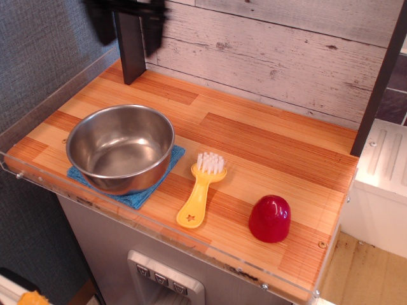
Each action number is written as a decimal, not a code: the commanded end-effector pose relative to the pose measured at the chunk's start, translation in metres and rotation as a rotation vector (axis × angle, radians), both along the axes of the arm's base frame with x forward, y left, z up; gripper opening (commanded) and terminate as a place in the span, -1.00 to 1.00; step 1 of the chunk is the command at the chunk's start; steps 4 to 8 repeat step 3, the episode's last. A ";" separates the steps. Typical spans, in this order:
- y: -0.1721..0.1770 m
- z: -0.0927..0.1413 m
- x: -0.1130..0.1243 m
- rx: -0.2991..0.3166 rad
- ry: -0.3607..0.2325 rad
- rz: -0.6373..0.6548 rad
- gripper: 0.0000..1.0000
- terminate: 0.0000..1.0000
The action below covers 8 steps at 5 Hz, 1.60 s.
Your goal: Place silver bowl on top of blue cloth.
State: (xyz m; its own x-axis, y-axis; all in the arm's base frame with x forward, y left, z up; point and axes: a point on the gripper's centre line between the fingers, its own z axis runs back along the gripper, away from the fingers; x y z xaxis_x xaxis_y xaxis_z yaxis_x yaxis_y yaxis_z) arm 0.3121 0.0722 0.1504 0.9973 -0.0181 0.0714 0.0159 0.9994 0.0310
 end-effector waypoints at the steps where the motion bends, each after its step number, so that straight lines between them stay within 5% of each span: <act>1: -0.025 0.020 0.002 0.054 -0.115 -0.086 1.00 -1.00; 2: -0.025 0.020 0.002 0.054 -0.115 -0.086 1.00 -1.00; 3: -0.025 0.020 0.002 0.054 -0.115 -0.086 1.00 1.00; 8: -0.025 0.020 0.002 0.054 -0.115 -0.086 1.00 1.00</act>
